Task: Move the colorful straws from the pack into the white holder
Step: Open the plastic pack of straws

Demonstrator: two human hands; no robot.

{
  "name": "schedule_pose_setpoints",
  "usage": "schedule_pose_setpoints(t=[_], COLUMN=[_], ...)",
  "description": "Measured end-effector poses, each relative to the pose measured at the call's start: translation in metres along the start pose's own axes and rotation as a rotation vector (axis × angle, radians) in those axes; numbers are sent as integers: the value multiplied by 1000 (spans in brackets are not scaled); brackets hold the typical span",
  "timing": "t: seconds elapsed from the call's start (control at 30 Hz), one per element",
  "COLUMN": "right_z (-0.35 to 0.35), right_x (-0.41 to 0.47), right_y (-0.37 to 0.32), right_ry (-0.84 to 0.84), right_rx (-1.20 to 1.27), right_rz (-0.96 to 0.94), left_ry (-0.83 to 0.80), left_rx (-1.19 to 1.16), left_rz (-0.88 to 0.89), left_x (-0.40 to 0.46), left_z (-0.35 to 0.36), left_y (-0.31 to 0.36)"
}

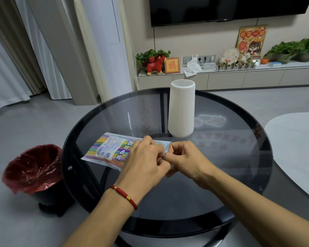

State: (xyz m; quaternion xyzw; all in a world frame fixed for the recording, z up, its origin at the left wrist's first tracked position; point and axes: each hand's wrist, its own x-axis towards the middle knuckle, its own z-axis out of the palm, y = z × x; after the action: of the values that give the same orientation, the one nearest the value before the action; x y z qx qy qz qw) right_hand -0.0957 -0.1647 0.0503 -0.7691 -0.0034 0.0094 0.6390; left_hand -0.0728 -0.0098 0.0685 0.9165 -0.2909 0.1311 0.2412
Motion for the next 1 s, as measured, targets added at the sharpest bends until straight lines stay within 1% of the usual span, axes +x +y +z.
schedule_pose_setpoints(t=[0.07,0.17,0.2,0.23,0.27,0.33,0.37,0.43,0.47,0.53,0.6,0.63,0.77,0.83,0.87,0.93,0.97,1.0], right_z=[0,0,-1,-2,-3,-4,-5,-7,-9,-14,-17,-18,-23,-21,-21,-20,-20,-20], right_x=[1,0,-1,-1,-2,-2,-2,-2,-2,-3,-4,-4,0,1,2,3,2,2], right_y=[2,8,10,10,11,11,12,14,14,15,18,19,24,27,29,27,25,22], right_ry=[41,64,59,57,60,66,71,95,102,78,47,46,41,50,93,229,277,279], right_rx=[-54,-127,-134,-150,-180,-251,-285,-324,-320,-297,-291,-290,-337,-406,-469,-560,-535,-477], right_rz=[10,75,92,99,103,100,93,91,93,86,70,66,97,117,81,-76,-164,-227], left_ry=[-8,53,63,40,-34,-245,-306,-362,-411,-462,-423,-389,-191,-140,-136,-146,-151,-154], left_rx=[-15,-52,-73,-99,-134,-205,-239,-277,-250,-65,133,164,66,91,115,162,177,189], left_rz=[6,-48,-35,11,67,135,145,133,134,237,363,368,308,305,288,216,187,172], left_x=[0,5,7,9,10,10,11,12,12,10,8,9,16,17,17,16,17,16], left_z=[0,-6,-8,-9,-9,-4,-2,2,2,8,16,18,16,14,14,14,14,14], left_y=[1,-10,-18,-25,-30,-36,-38,-40,-40,-44,-47,-49,-56,-59,-62,-69,-73,-76])
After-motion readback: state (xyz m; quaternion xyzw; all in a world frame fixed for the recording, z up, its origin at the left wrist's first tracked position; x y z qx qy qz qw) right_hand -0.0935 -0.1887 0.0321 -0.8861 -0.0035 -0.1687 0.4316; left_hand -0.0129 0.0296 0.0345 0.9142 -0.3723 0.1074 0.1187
